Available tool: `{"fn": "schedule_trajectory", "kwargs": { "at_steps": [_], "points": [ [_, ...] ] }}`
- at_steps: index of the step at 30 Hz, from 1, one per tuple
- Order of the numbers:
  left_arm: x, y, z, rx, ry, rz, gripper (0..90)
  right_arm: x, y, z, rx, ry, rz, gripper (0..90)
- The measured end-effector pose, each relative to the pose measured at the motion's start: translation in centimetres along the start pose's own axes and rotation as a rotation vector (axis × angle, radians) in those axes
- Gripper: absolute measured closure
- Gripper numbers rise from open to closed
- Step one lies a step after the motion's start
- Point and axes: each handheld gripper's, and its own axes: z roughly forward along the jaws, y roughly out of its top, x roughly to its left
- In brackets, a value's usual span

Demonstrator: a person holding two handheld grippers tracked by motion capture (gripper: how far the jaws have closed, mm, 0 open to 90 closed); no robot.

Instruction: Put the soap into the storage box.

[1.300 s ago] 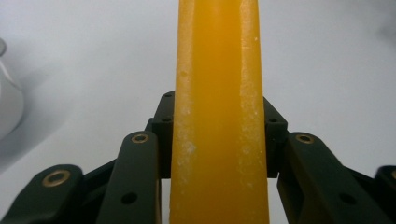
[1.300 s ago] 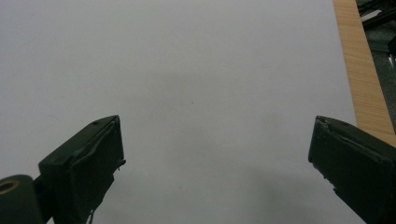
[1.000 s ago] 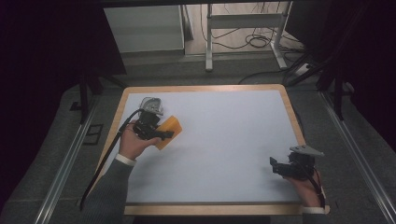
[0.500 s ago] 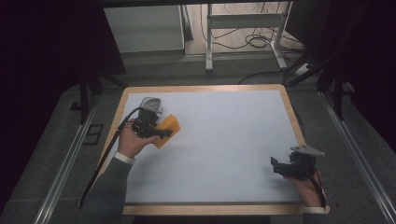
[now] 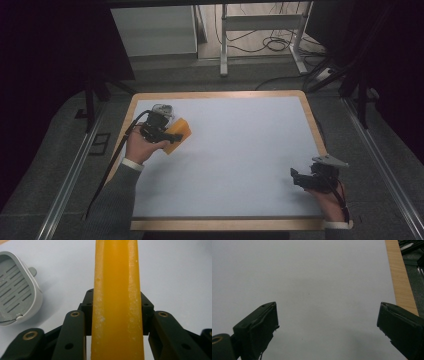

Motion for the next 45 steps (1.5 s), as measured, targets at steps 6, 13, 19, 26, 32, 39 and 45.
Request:
{"fn": "schedule_trajectory", "kwargs": {
  "at_steps": [6,13,19,26,32,39,45],
  "points": [
    [0.2,0.6,-0.3,-0.006,0.008,0.000,61.2,-0.1,0.0,0.0,0.004,-0.003,0.004,3.4],
    [0.6,1.2,-0.3,-0.006,0.010,-0.005,61.2,-0.1,0.0,-0.1,-0.004,-0.006,0.002,3.6],
    [1.0,1.6,-0.4,-0.002,0.020,-0.007,61.2,-0.2,0.0,0.0,0.002,-0.004,0.004,3.6],
    [1.6,2.0,-0.6,-0.002,0.024,-0.020,61.2,-0.2,0.0,-0.1,0.002,-0.005,0.008,3.6],
    [2.1,2.5,-0.6,0.000,0.036,-0.026,61.2,-0.2,0.0,-0.1,0.003,-0.006,0.008,3.6],
    [2.4,3.1,-0.5,0.003,0.043,-0.030,61.2,-0.4,0.0,0.0,0.004,-0.007,0.007,3.6],
    [2.6,3.4,-0.3,0.009,0.045,-0.033,61.2,-0.5,-0.1,-0.1,0.004,-0.009,0.012,3.6]
  ]
}}
